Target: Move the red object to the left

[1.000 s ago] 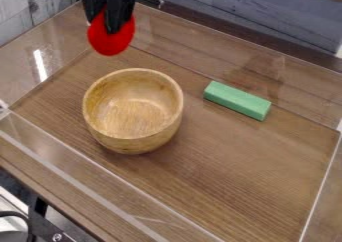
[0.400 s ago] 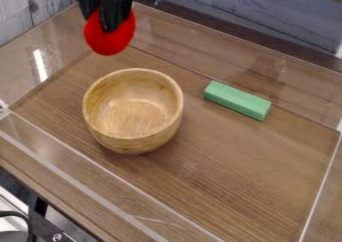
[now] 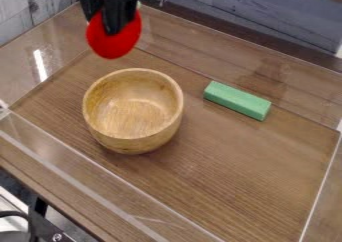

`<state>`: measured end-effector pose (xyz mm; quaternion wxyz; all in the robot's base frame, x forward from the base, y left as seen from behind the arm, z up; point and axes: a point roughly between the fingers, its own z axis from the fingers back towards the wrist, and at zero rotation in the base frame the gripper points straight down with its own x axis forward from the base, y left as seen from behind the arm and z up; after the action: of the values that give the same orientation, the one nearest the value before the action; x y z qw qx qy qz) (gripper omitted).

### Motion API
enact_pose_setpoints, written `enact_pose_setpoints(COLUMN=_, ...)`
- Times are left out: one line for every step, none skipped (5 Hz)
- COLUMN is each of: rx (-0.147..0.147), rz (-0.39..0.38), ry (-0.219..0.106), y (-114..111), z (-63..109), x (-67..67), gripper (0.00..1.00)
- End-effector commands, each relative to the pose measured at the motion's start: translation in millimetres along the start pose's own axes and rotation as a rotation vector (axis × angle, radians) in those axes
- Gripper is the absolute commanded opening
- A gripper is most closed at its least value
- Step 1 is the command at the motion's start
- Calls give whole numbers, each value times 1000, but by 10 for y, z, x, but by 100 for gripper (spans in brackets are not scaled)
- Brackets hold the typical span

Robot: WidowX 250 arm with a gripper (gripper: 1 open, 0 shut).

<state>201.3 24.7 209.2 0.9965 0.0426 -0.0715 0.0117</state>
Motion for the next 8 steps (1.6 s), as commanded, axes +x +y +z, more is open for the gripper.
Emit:
enact_pose_setpoints(rx=-11, rz=-1, ry=-29, y=22, z=-3, x=-29, gripper=0)
enact_pose_setpoints(rx=-25, rz=7, ry=-36, y=-2, z=-30, x=-64, gripper=0)
enact_pose_setpoints(rx=-28, rz=79, ry=-40, y=-117, z=-12, x=-28, gripper=0)
enact_pose_setpoints(rx=-28, rz=153, ry=-40, y=-236, z=-18, x=13, gripper=0)
enact_pose_setpoints(rx=-28, rz=163, ry=-42, y=-240, z=10, x=80, gripper=0)
enact_pose_setpoints(rx=-29, rz=167, ry=-43, y=-282, z=54, x=135, gripper=0)
enact_pose_setpoints(rx=-30, rz=171, ry=-44, y=-300, z=53, x=102, gripper=0)
enact_pose_setpoints(rx=-12, rz=179, ry=-30, y=-105, z=-79, x=66, gripper=0)
